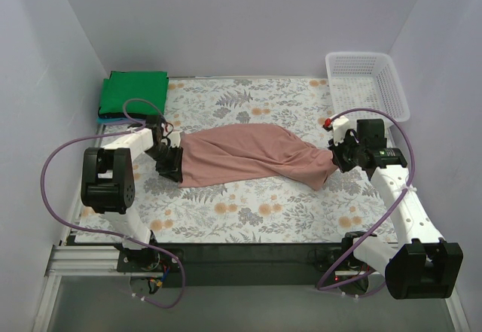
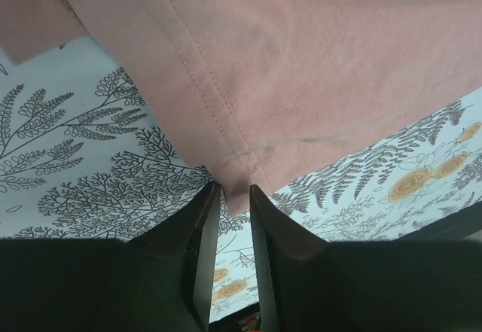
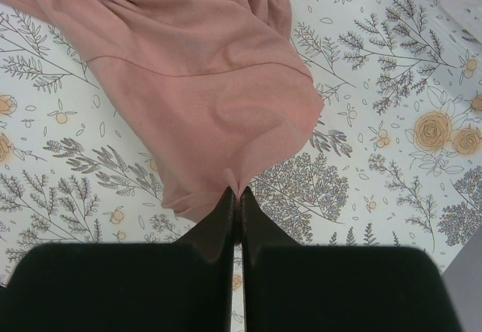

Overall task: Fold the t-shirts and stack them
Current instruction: Flatten the tshirt out

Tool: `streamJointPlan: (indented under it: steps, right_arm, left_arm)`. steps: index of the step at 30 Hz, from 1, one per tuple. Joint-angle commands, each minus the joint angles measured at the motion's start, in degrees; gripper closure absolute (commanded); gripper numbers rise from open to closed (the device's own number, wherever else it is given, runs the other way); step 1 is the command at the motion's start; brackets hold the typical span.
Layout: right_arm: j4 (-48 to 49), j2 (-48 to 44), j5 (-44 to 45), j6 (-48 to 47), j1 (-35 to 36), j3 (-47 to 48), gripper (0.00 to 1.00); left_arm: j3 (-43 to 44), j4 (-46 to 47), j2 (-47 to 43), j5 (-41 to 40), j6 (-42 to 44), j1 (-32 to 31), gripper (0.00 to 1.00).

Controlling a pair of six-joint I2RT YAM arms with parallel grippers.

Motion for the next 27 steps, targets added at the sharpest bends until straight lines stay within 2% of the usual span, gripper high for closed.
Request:
streamJointPlan:
  steps: [1, 4, 10, 15, 20, 24, 27]
  right_arm:
    - [0.1, -0.2, -0.9, 0.0, 0.2, -0.1, 0.99]
    - [0.1, -0.4, -0.7, -0.1, 0.1, -0.1, 0.99]
    - [0.1, 0.0, -0.9, -0.1, 0.1, -0.2, 0.99]
    - [0.0, -0.3, -0.4, 0.0, 0.1, 0.6, 0.99]
    - [-0.4, -1.7, 3.0, -0.2, -0.1, 2.8, 0.99]
    - [-0.4, -1.5, 3.2, 0.9, -0.3, 8.9, 0.99]
    - [-0.2, 0.2, 3.7, 2.4, -0.5, 13.2, 0.99]
  left_arm:
    - [1.8, 1.3, 0.3, -0.4, -0.6, -0.2, 0.78]
    - [1.9, 1.4, 0.6, -0.1, -0.7, -0.3, 0.81]
    - [1.8, 1.4, 0.4, -0.5, -0.7, -0.3, 0.99]
    - [2.5, 0.5, -2.4, -1.3, -0.7, -0.3, 1.00]
    - [6.6, -2.2, -12.6, -6.5, 0.9, 0.0, 1.00]
    - [11.0, -2.3, -19.1, -8.2, 1.8, 0.6, 1.00]
    - [14.8, -3.5, -19.9, -9.1, 2.4, 0.6, 1.00]
